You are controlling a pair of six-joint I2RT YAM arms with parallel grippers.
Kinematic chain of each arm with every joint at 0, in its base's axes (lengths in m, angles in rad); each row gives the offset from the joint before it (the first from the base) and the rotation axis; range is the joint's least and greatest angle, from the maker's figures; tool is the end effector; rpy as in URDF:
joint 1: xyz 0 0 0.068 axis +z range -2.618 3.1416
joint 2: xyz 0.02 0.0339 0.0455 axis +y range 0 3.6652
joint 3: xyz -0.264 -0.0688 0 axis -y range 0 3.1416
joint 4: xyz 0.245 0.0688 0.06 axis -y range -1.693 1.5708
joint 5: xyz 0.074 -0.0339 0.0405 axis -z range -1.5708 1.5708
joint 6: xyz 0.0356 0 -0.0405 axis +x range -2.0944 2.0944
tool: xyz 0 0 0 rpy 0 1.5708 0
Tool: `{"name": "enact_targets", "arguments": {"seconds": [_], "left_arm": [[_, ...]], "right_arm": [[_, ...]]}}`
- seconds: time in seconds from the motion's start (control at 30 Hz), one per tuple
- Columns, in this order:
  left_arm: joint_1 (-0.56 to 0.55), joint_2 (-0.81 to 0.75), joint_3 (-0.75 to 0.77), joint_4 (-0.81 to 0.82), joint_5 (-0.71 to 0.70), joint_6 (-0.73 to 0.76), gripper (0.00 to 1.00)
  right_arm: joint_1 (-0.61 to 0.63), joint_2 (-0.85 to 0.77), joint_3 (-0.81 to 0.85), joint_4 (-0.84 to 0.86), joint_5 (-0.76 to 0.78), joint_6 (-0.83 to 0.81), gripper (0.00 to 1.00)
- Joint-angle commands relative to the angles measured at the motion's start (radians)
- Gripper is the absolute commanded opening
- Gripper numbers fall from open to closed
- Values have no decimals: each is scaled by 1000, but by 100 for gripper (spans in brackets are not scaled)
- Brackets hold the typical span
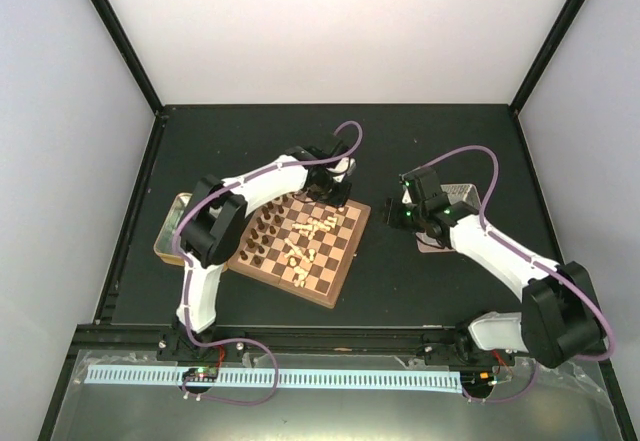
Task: Set up the chess pieces on the board
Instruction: Place the chess piece on the chessboard, then pick up the chess piece from the chessboard.
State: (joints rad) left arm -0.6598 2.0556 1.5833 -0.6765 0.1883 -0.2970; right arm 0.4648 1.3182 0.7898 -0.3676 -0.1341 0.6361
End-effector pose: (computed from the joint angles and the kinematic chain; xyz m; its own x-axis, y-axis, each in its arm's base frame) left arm 0.3381 -0.2708 0.1896 -0.8832 0.3213 -0.3417 0.4227 0.8609 -0.2832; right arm 0.2340 0.1226 0.2121 -0.8697 0.2225 -0.4405 -0.0027 0.8904 0.4551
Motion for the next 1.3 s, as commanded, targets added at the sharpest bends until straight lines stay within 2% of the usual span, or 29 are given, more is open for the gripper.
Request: {"name": "enact_targets", "arguments": {"seconds": [0.0, 0.1, 0.37, 0.47, 0.7, 0.83, 1.07, 1.27], "left_arm": [[15, 44, 73, -87, 58, 12, 5], [21, 59, 85, -99, 77, 8, 8], [33, 66, 110, -115, 99, 3, 26], [34, 43, 108, -107, 115, 0, 34], [38, -70, 60, -63, 119, -28, 45], [40, -218, -42, -22, 70, -62, 46], [42, -623, -381, 63, -50, -126, 50], [43, -959, -598, 110, -172, -170, 56]], "right_arm": [[0, -48, 22, -43, 38, -22, 42], [0, -67, 32, -57, 46, -26, 42], [0, -77, 57, -82, 46, -39, 42], [0, -68, 57, -81, 29, -42, 43], [5, -54, 51, -74, -5, -69, 43], [29, -31, 50, -65, -17, -89, 44], [90, 5, 63, -49, -9, -108, 43], [157, 59, 117, -33, 16, -116, 41]]}}
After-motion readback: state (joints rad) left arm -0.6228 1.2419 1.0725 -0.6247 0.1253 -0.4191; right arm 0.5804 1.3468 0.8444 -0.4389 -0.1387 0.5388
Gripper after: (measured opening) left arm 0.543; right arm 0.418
